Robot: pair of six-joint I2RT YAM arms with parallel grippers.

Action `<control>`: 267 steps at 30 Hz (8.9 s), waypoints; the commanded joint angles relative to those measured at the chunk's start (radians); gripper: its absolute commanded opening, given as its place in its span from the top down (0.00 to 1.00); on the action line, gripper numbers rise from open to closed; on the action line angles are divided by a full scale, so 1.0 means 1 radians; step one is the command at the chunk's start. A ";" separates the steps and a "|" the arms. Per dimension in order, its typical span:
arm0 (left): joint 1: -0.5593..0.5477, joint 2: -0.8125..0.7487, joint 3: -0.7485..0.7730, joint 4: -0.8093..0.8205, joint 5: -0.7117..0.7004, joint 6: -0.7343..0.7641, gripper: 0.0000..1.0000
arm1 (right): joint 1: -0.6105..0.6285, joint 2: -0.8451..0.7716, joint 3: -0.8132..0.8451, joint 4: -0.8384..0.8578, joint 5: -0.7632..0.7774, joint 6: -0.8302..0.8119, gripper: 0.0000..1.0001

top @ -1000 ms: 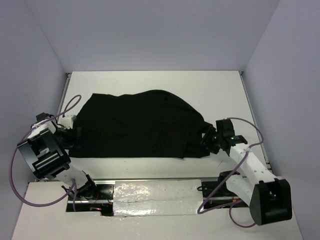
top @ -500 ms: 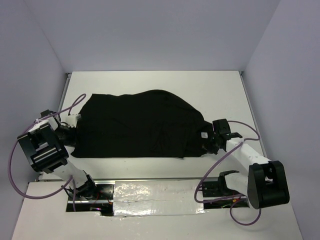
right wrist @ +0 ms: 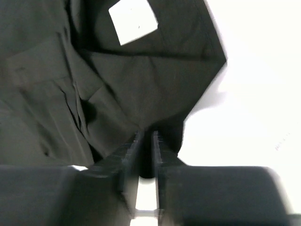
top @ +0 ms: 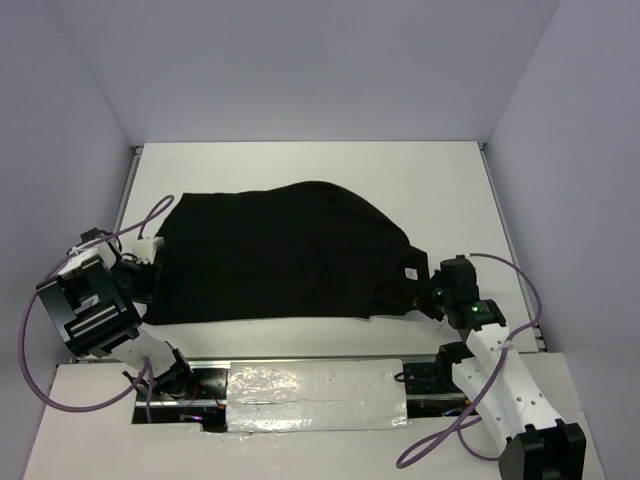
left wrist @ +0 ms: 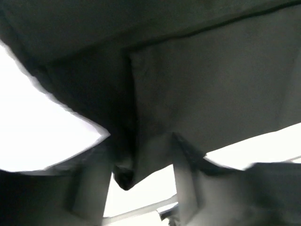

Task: Fold and stack the long sleeve shirts
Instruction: Fold the shirt

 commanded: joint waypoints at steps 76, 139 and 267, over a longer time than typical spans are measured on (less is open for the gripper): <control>-0.417 0.705 0.944 0.289 -0.151 -0.368 0.03 | 0.336 1.933 2.037 -0.036 0.114 -0.778 0.73; -0.432 0.481 0.680 0.224 -0.050 -0.212 1.00 | 0.527 1.570 1.571 0.357 0.130 -0.515 0.32; -0.417 0.469 0.646 0.224 -0.022 -0.195 1.00 | 0.645 1.641 1.541 0.280 0.033 -0.772 0.30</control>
